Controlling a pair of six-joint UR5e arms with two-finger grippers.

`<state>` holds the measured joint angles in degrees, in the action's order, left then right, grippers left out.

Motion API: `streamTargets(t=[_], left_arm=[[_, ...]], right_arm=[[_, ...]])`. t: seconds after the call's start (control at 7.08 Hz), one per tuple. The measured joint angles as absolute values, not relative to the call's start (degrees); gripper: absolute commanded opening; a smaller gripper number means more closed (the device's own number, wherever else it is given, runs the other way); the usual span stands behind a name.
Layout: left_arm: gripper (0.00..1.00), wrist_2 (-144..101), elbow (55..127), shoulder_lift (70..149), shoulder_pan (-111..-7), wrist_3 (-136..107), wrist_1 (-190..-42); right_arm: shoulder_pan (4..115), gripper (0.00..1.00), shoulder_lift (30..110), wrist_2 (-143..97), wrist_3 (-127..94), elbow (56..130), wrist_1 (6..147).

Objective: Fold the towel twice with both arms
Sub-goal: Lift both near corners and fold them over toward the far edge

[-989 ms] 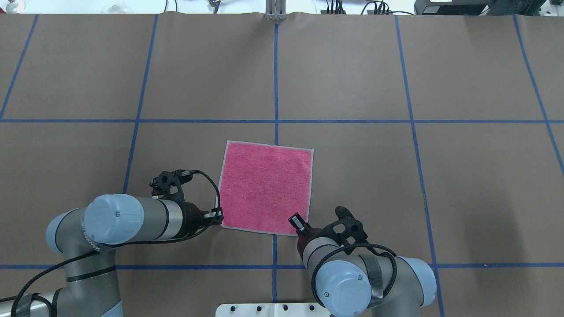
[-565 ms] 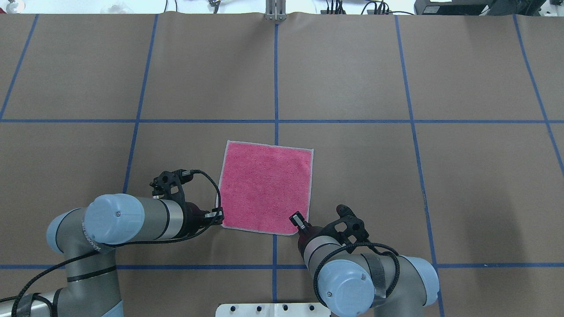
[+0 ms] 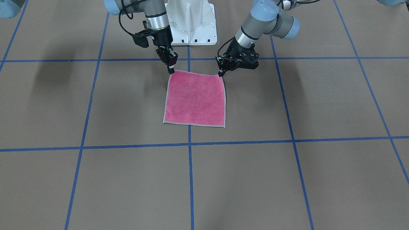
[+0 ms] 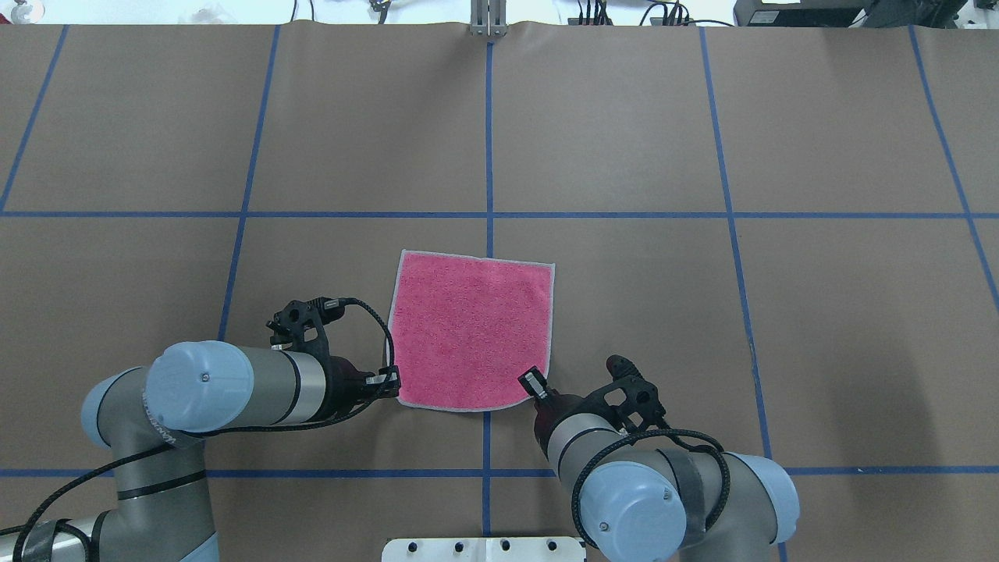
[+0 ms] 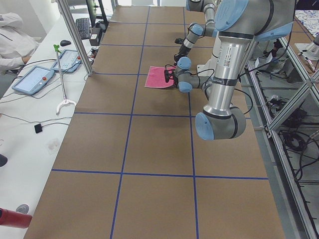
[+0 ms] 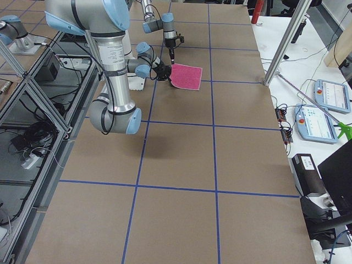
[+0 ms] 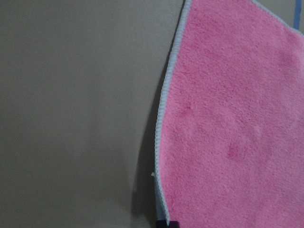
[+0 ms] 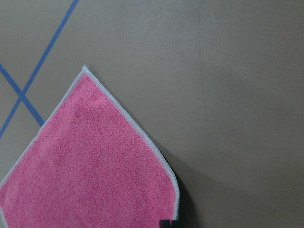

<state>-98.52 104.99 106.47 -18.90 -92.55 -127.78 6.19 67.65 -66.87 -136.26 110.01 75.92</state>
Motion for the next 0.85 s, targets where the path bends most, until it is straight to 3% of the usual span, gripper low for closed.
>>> streamTargets(t=[0.85], left_arm=[[0.0, -98.6, 107.7, 106.3, -22.3, -92.5, -127.0]], right_arm=[[10.6, 0.0, 69.5, -67.4, -131.9, 113.9, 76.0]])
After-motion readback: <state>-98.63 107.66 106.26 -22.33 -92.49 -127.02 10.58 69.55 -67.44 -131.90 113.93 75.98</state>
